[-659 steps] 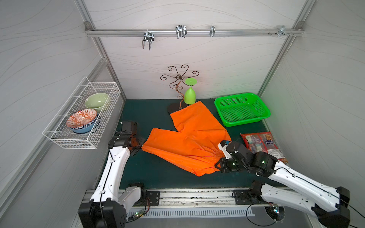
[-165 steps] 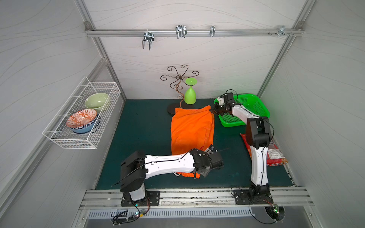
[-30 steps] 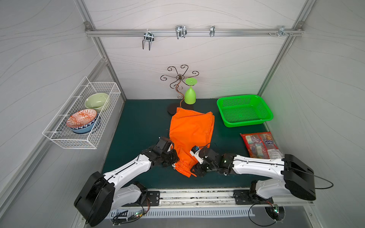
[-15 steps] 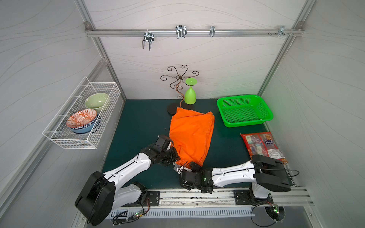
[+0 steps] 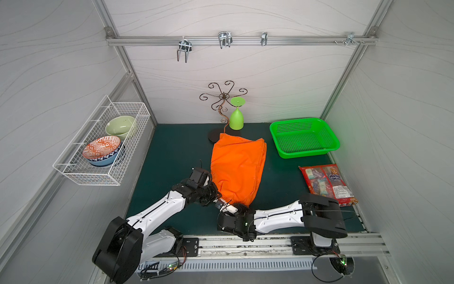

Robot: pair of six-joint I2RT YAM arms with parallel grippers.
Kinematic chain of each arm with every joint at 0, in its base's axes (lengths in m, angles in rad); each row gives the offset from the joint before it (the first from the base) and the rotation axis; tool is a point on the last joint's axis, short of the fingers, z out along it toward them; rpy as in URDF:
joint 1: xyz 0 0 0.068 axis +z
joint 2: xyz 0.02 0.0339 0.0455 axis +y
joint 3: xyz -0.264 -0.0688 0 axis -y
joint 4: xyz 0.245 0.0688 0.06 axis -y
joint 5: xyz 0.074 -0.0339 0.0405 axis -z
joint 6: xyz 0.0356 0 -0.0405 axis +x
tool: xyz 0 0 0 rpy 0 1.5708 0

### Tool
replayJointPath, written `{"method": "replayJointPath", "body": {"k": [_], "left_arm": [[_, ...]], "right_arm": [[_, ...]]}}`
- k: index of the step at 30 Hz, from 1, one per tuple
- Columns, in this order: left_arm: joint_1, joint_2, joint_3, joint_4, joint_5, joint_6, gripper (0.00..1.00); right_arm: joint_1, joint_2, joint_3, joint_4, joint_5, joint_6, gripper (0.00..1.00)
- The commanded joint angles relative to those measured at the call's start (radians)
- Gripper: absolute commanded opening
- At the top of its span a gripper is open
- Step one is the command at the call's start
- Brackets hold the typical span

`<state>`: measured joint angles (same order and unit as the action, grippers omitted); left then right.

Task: Roll up the shorts
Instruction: Roll the shorts at the center of the board.

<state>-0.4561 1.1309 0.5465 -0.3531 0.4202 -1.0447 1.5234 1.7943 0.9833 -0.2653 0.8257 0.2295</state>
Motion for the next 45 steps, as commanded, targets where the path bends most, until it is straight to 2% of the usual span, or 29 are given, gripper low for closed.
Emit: {"method": "replayJointPath", "body": {"k": [1, 4, 5, 6, 9, 11, 13, 16, 23, 25, 28, 29, 32, 34, 38, 45], "left_arm": [[0.047, -0.020, -0.007, -0.026, -0.014, 0.002, 0.00], [0.085, -0.018, -0.009, -0.052, -0.014, 0.008, 0.00], [0.097, -0.022, -0.009, -0.058, -0.016, 0.011, 0.08], [0.106, -0.026, -0.009, -0.065, -0.026, 0.016, 0.22], [0.123, -0.040, -0.007, -0.088, -0.070, 0.025, 0.58], [0.133, -0.038, -0.006, -0.102, -0.093, 0.030, 0.65], [0.140, -0.033, -0.003, -0.121, -0.121, 0.033, 0.64], [0.147, -0.014, -0.012, -0.105, -0.131, 0.042, 0.57], [0.158, 0.101, 0.023, -0.140, -0.163, 0.073, 0.27], [0.165, 0.119, 0.034, -0.153, -0.193, 0.071, 0.23], [0.191, 0.120, 0.053, -0.163, -0.234, 0.075, 0.23], [0.199, 0.117, 0.065, -0.171, -0.252, 0.083, 0.25], [0.226, 0.102, 0.118, -0.230, -0.300, 0.109, 0.55], [0.229, 0.077, 0.144, -0.254, -0.314, 0.131, 0.65], [0.225, -0.034, 0.131, -0.281, -0.282, 0.162, 0.72], [0.189, -0.345, -0.042, -0.206, -0.190, 0.142, 0.78]], "right_arm": [[-0.001, -0.077, -0.003, -0.066, -0.124, -0.075, 0.13], [-0.005, -0.079, 0.032, -0.136, -0.243, -0.118, 0.07], [-0.012, -0.077, 0.047, -0.162, -0.295, -0.130, 0.05], [-0.024, -0.073, 0.065, -0.191, -0.359, -0.140, 0.03], [-0.073, -0.077, 0.110, -0.246, -0.531, -0.147, 0.00], [-0.116, -0.076, 0.138, -0.274, -0.639, -0.150, 0.00], [-0.160, -0.072, 0.167, -0.296, -0.738, -0.147, 0.00], [-0.237, -0.053, 0.208, -0.319, -0.894, -0.147, 0.00], [-0.420, 0.051, 0.313, -0.385, -1.237, -0.147, 0.00], [-0.477, 0.102, 0.342, -0.404, -1.323, -0.141, 0.00], [-0.550, 0.181, 0.390, -0.430, -1.434, -0.120, 0.00], [-0.566, 0.203, 0.399, -0.432, -1.471, -0.117, 0.00], [-0.594, 0.258, 0.430, -0.446, -1.534, -0.115, 0.00], [-0.608, 0.290, 0.441, -0.438, -1.572, -0.108, 0.00], [-0.636, 0.353, 0.458, -0.425, -1.618, -0.081, 0.00], [-0.668, 0.412, 0.452, -0.388, -1.646, -0.043, 0.00]]}}
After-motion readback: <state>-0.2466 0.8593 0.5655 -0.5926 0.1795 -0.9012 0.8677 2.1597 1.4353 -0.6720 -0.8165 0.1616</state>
